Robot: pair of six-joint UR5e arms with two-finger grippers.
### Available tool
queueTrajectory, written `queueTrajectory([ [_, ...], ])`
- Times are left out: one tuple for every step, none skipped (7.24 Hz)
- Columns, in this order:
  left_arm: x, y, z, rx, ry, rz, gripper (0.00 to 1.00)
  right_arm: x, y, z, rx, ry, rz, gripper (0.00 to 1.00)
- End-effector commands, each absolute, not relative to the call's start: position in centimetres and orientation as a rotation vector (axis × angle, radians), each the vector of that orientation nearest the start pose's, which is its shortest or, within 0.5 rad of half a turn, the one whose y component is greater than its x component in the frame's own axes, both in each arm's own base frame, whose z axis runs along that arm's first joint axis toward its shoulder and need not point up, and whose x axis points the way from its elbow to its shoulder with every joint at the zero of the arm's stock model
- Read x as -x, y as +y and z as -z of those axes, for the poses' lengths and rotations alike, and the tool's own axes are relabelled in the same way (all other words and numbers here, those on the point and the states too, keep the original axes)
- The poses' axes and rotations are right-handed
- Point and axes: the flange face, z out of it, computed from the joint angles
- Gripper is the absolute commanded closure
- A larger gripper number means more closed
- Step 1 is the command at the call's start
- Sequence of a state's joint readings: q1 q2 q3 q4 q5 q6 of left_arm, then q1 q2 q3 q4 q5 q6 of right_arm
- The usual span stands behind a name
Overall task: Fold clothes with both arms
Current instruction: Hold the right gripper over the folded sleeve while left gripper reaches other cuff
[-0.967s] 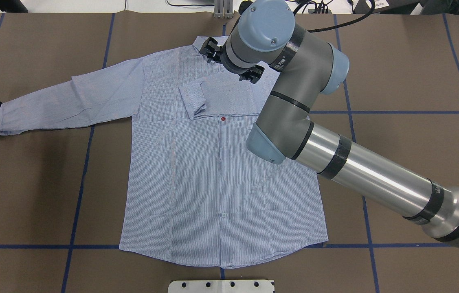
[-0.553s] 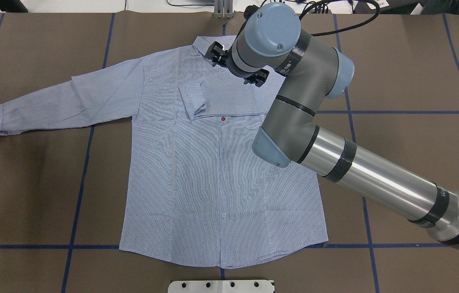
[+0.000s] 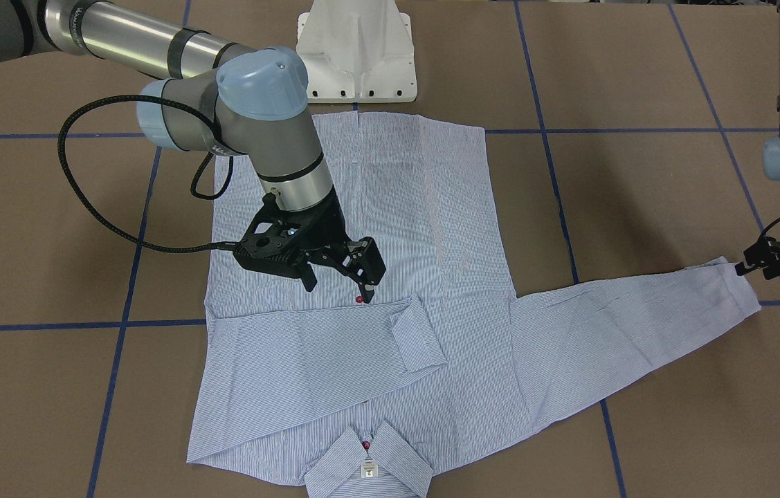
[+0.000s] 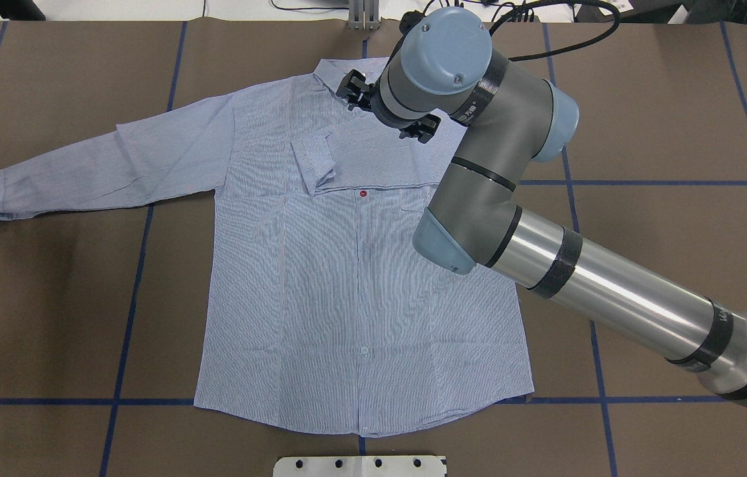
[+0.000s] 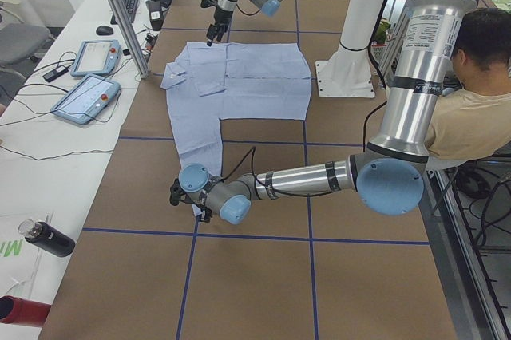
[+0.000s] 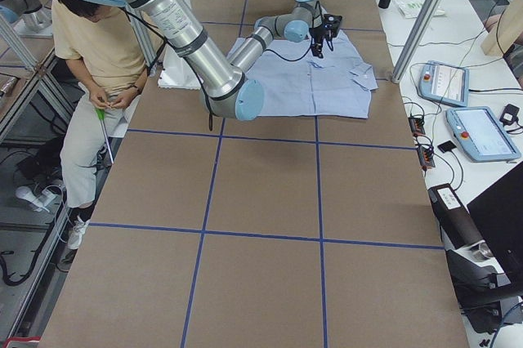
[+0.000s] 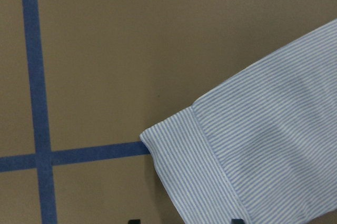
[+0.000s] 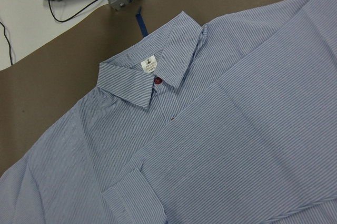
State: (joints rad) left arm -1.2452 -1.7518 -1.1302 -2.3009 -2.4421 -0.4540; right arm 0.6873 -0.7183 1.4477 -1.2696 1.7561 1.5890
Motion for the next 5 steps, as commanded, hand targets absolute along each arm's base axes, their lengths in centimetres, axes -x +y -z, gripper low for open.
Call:
queueTrajectory([
  [-13.62, -56.06, -69.33, -0.078, 0.958, -0.098, 0.35, 50.45, -56.29, -14.79, -0.181, -1.038, -0.546, 0.0],
  [-14.13, -55.92, -69.39, -0.074, 0.958, -0.107, 0.35, 50.42, -56.27, -14.74, -0.181, -1.038, -0.546, 0.0],
  [-14.12, -55.9, -69.46, -0.072, 0.957, -0.106, 0.38, 50.42, -56.26, -14.83, -0.181, -1.038, -0.546, 0.0],
  [-14.2, -55.86, -69.54, -0.07, 0.957, -0.107, 0.39, 50.42, -56.26, -14.84, -0.181, -1.038, -0.546, 0.0],
  [-14.37, -55.82, -69.54, -0.069, 0.957, -0.11, 0.41, 50.42, -56.27, -14.95, -0.18, -1.037, -0.546, 0.0],
])
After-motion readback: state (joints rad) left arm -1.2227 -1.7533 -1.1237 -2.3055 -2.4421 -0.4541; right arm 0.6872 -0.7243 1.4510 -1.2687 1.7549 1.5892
